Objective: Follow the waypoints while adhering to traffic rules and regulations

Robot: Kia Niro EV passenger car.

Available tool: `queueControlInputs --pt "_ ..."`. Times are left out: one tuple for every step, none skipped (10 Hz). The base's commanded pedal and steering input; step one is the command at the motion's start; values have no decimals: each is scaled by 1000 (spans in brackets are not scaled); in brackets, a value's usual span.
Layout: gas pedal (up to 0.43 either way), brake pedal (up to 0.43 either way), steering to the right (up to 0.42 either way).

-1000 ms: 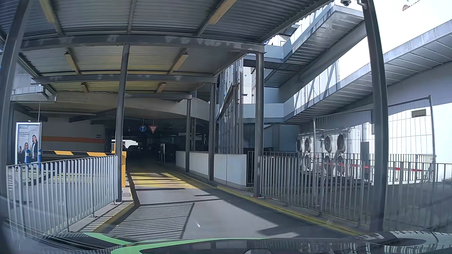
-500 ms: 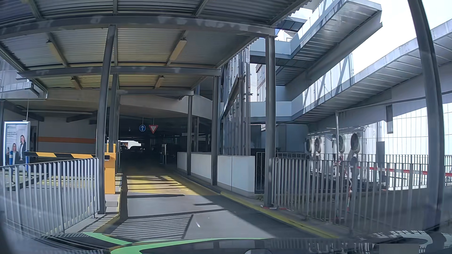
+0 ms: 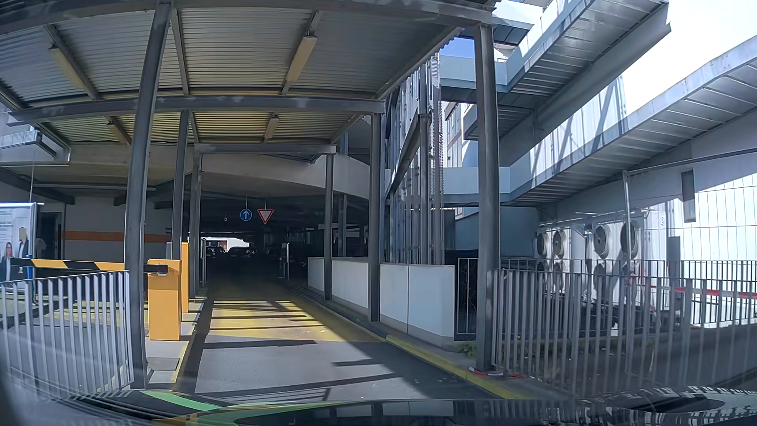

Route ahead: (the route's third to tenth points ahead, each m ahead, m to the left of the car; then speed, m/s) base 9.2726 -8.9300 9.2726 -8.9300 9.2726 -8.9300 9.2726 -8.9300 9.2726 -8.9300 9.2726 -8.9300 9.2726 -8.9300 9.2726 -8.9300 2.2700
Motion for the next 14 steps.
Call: queueControlInputs --pt "0 110 -179" --pt "0 122 -188" --pt "0 134 -193" --pt "0 146 -196" --pt "0 159 -201" --pt "0 165 -209" --pt "0 165 -221" --pt "0 165 -232" --pt "0 165 -239" --pt "0 159 -248" --pt "0 146 -255" --pt "0 140 -260" --pt "0 110 -261" --pt "0 12 -261"
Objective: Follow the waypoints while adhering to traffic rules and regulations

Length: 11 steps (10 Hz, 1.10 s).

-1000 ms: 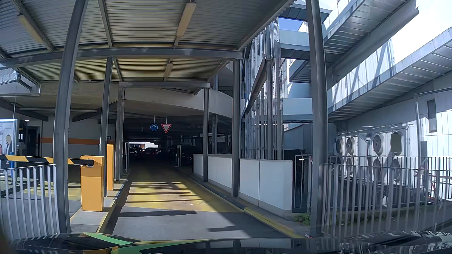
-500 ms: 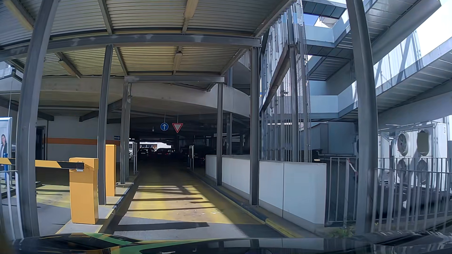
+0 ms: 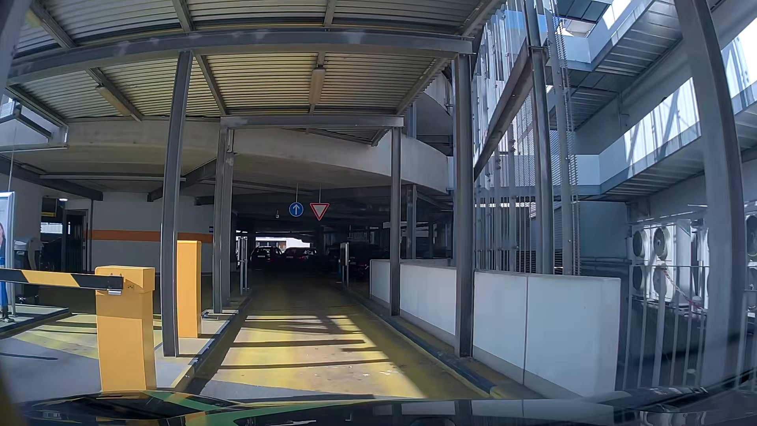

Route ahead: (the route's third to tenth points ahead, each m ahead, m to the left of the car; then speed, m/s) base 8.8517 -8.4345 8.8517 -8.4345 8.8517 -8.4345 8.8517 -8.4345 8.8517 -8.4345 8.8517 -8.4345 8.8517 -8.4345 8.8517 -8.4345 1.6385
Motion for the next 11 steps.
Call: queueControlInputs --pt "0 0 -259" --pt "0 0 -257" --pt "0 0 -249" --pt "0 0 -241" --pt "0 0 -232" --pt "0 0 -228" --pt "0 0 -223" --pt "0 0 -210" --pt "0 0 -195" --pt "0 0 -185" --pt "0 0 -173"
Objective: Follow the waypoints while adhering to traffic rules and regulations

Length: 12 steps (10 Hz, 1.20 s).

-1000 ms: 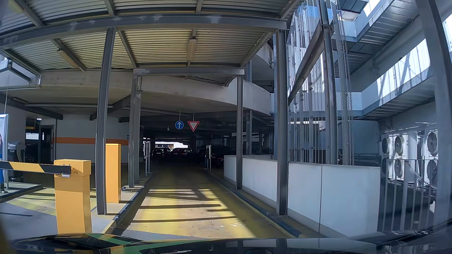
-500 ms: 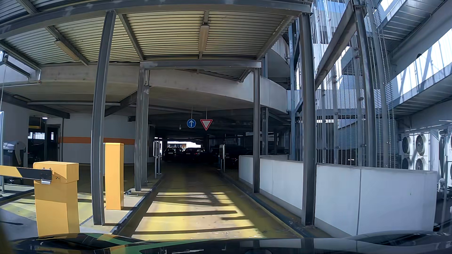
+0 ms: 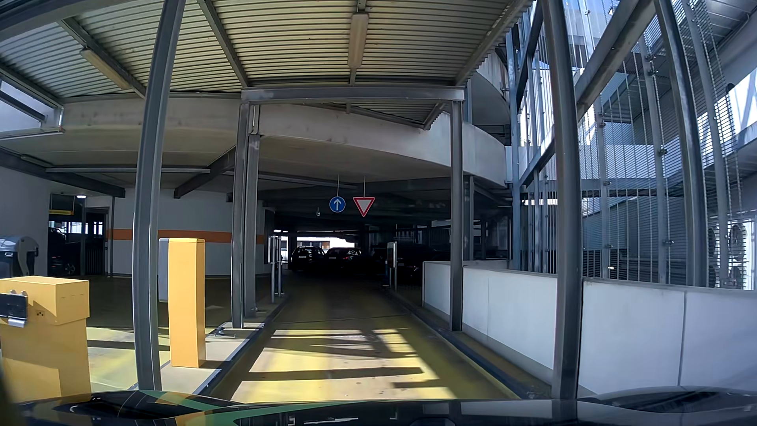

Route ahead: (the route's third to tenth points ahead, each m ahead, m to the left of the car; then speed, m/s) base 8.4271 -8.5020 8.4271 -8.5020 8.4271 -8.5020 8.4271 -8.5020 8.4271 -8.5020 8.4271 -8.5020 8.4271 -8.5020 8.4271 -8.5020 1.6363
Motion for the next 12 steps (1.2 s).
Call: queueControlInputs --pt "0 0 -164" --pt "0 0 -158" --pt "0 0 -152" --pt "0 0 -140" --pt "0 0 -130" --pt "0 0 -120" --pt "0 0 -111" --pt "0 0 -107" --pt "0 0 -102" --pt "0 0 -94" --pt "0 0 -87" --pt "0 0 -83"
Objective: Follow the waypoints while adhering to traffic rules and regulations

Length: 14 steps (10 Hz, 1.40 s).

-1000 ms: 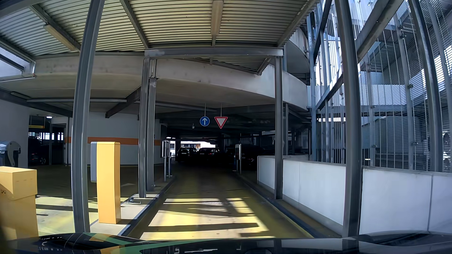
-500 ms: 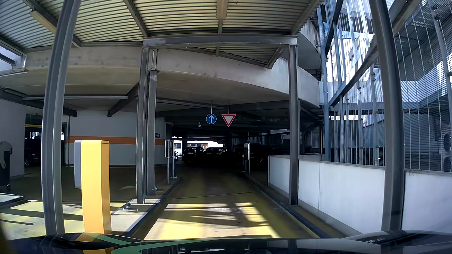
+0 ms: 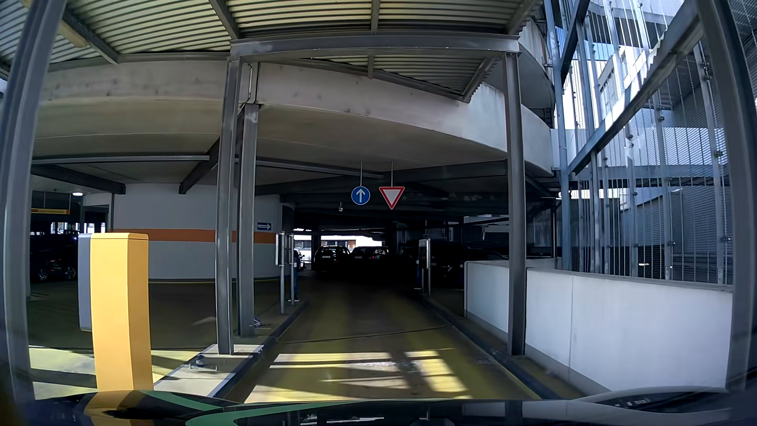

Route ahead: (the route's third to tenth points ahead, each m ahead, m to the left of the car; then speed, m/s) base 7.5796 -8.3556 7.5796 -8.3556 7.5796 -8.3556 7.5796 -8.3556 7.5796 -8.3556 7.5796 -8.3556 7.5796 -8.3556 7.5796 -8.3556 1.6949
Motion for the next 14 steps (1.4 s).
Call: queueControlInputs --pt "8 0 -82" --pt "8 0 -82" --pt "20 0 -81" --pt "20 0 -79" --pt "20 0 -74" --pt "20 0 -71" --pt "20 0 -71" --pt "20 0 -71" --pt "20 0 -71" --pt "20 0 -71" --pt "20 0 -72" --pt "20 0 -72" --pt "20 0 -76" --pt "20 0 -78"
